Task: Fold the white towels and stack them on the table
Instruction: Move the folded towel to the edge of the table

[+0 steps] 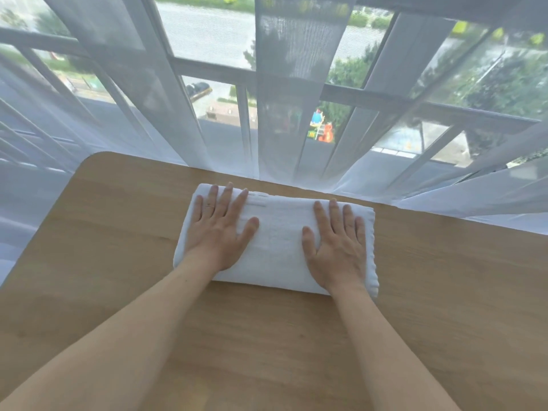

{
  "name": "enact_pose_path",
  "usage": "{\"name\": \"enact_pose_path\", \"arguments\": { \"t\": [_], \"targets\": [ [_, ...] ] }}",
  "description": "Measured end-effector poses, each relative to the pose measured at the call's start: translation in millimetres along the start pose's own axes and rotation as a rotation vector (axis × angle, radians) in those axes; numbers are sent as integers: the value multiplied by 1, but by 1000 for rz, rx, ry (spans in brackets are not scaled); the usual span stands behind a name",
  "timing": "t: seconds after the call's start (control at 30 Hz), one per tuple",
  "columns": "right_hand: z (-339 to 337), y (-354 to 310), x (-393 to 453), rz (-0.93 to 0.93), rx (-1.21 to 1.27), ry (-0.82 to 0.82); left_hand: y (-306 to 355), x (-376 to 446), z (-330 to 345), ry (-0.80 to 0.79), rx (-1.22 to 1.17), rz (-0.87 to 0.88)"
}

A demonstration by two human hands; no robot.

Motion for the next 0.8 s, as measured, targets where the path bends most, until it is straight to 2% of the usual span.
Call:
{"name": "enact_pose_path", "arguments": {
  "t": [0.1, 0.2, 0.3, 0.4, 0.5, 0.67, 0.8],
  "targets": [
    [-2, 27, -2, 116, 37, -32, -19, 0, 0, -31, -18, -121],
    [-3, 46, -5, 227, 173, -74, -48, -8, 0, -68, -176, -341],
    [-7, 46, -6, 275, 216, -76, -65, -21, -3, 14, -338, -533],
    [-6, 52, -11, 410, 294, -66, -73, -27, -2, 56, -410, -646],
    [-5, 54, -16, 514, 312, -51, -75, -28, -3, 81, -414, -666],
    [-9, 38, -25, 559, 246, 15, -82, -25, -6, 106, -444, -601],
    [-4, 1, -31, 594, 221, 30, -117, -18, -14, 109, -454, -553]
  ]
}}
Point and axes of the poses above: each hand's wrist, its own x-axis towards the middle knuckle, its own z-axis out of the palm, y = z × x, the point moved 8 cm from there along x, towards the middle knuckle, and after that the axes turned 9 degrees about y, right-handed, at the moved point
